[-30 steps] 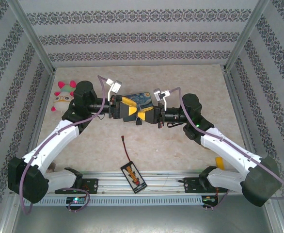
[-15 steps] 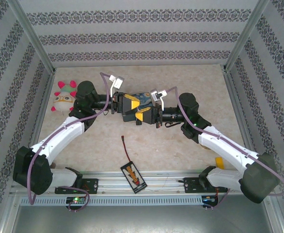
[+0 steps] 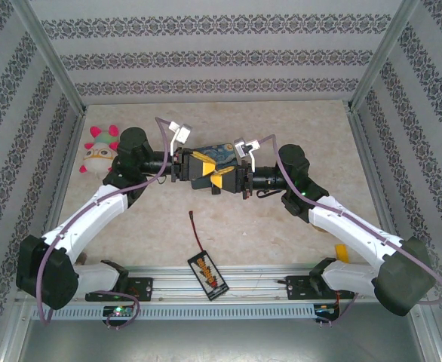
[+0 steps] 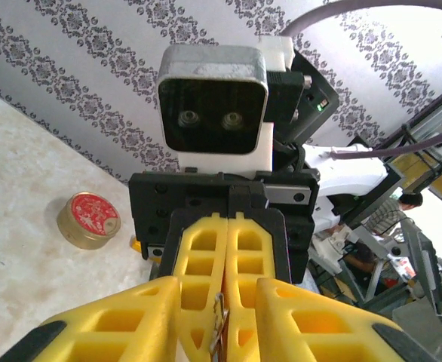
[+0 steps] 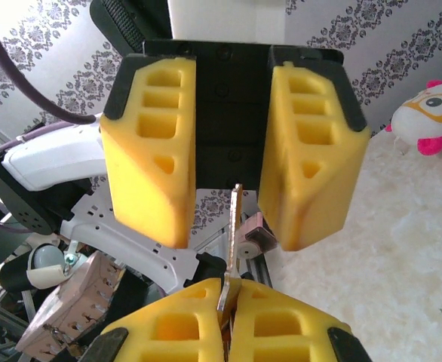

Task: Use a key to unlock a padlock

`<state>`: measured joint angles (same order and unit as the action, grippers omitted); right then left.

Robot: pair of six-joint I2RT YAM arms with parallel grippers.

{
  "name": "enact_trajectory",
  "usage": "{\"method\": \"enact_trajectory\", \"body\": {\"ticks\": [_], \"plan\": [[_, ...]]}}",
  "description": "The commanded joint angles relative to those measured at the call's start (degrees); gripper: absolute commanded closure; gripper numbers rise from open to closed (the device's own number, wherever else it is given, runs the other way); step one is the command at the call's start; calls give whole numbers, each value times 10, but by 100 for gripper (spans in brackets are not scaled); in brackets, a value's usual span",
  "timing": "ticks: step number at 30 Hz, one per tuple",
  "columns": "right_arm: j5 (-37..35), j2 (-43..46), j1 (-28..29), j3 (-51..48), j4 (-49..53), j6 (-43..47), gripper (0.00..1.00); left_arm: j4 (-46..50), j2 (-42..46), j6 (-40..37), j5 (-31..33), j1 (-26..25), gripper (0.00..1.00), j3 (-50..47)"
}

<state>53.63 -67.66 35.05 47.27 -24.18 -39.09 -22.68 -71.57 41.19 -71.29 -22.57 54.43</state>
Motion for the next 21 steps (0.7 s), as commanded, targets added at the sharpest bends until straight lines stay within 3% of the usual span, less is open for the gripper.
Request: {"method": "enact_trajectory", "body": {"ticks": [1,10,13,15,16,18,21], "plan": [[6,-1,5,19,-25,3,100,29,12,-33,4,-8,71,1],[3,-8,7,19,-30,0,100,-17,-5,-2,1,-12,87,4],[-1,-7,7,17,-29,0,100,-31,-7,7,3,-13,100,3],[-9,-6,6,14,-28,0,100,-33,-8,12,7,-13,100,2],[-16,-6,5,11,-27,0,97,-31,-9,12,11,-13,100,2],[-34,-1,2,4,-22,0,80,-31,-8,12,20,-13,100,0],[-62,8,-3,-13,-16,0,63,-28,6,3,57,-13,100,-12]]}}
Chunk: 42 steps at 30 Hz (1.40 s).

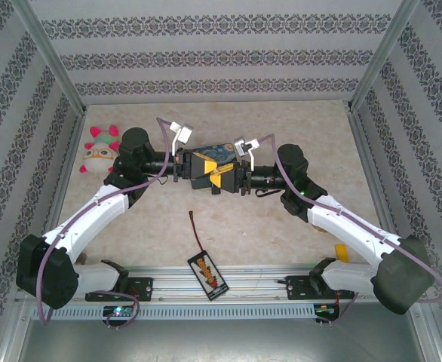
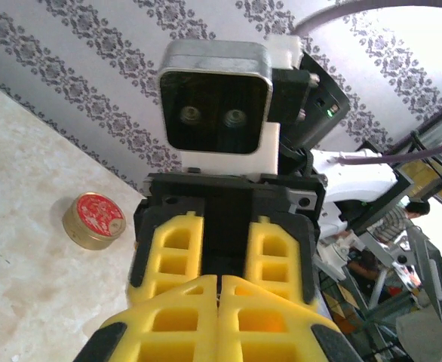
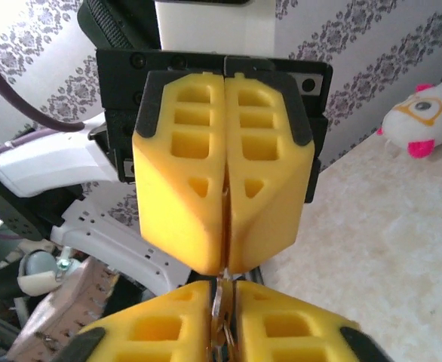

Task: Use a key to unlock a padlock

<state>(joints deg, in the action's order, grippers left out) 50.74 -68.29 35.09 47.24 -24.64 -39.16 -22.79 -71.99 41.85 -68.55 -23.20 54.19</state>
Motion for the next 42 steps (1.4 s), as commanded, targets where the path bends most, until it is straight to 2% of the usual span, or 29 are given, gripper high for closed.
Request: {"method": "enact_trajectory", "body": {"ticks": [1,4,8,13,15,19,23,27,34,42], "plan": [[-48,19,-5,-19,-5,0,58,-20,17,-11,50,-7,100,-14],[-103,39,-6,-48,8,1,43,19,28,-33,116,-6,100,-20],[-200,77,-7,-93,26,-11,37,36,37,-31,202,-6,100,-32],[-307,134,-7,-152,40,-28,37,23,44,1,285,-6,100,-63],[-345,155,-8,-172,42,-38,42,17,44,11,307,-6,100,-76],[-391,184,-10,-202,36,-58,43,15,40,22,330,-4,100,-87],[-382,179,-9,-208,15,-80,47,23,31,27,332,1,100,-84],[-346,143,-8,-192,-6,-97,46,3,18,48,324,4,100,-88],[-311,52,16,-158,-91,-108,49,-98,-14,119,294,14,100,-115],[-262,-67,22,-97,-208,-174,56,-113,-27,119,273,17,100,-113]]}}
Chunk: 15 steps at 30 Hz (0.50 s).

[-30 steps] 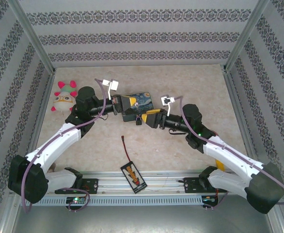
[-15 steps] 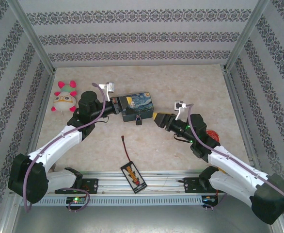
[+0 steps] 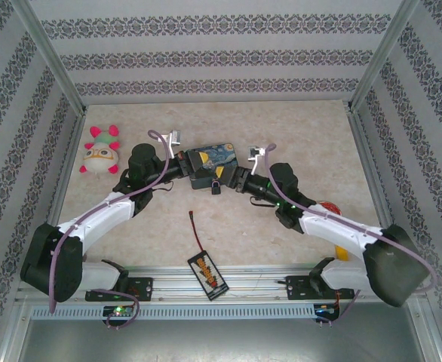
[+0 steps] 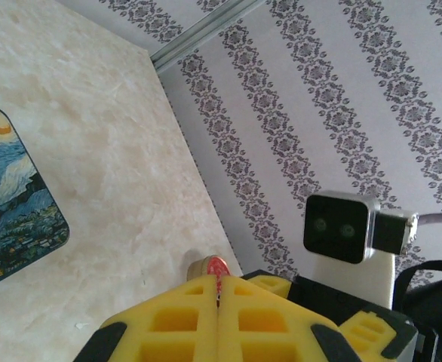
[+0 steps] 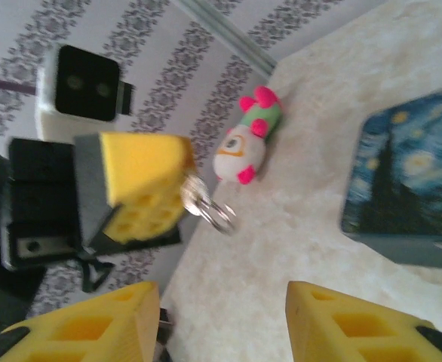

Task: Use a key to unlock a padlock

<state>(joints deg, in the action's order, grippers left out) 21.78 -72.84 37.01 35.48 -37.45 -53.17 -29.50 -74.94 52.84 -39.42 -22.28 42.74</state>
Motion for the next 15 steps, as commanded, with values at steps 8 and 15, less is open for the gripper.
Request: {"method": "enact_trajectory", "body": {"ticks": [8,15], "plan": [[55,-111,-5,46,-190,-78,62,-41,12,4,-25,11,100,-3],[72,-150,-11,44,-257,-113,69,-43,18,5,-19,14,100,-7]]}}
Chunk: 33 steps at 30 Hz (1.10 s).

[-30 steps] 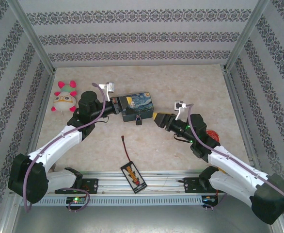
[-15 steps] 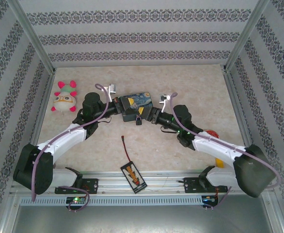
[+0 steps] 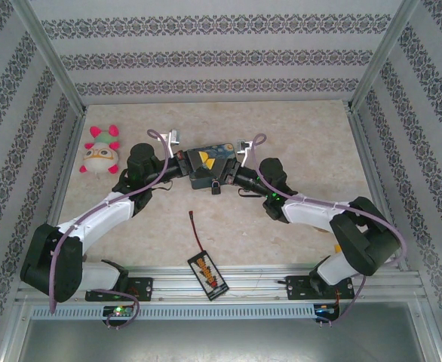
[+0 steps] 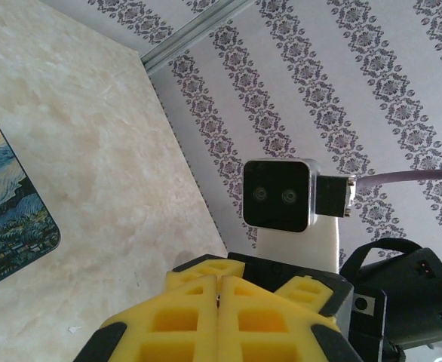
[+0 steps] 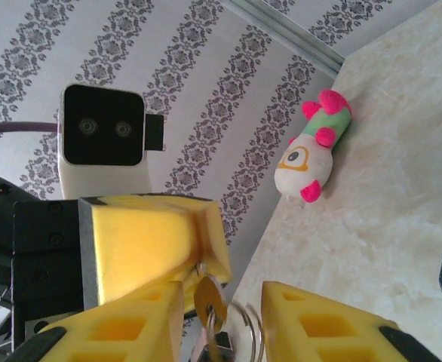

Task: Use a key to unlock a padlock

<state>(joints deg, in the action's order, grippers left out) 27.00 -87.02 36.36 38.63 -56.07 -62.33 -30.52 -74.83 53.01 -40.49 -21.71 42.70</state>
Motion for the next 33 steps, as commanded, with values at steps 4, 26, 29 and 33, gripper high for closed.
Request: {"method": "enact_trajectory", "body": {"ticks": [4,26,29,33], "plan": [[18,-9,-5,5,-82,-24,70,-34,20,6,-3,13,100,-12],[38,-41,2,18,-107,-37,89,-74,1,36,-4,15,100,-13],[33,-42,2,20,-106,-41,100,-77,2,37,-4,15,100,-17],[24,-37,0,11,-106,-42,100,-76,5,38,0,16,100,-21]]}}
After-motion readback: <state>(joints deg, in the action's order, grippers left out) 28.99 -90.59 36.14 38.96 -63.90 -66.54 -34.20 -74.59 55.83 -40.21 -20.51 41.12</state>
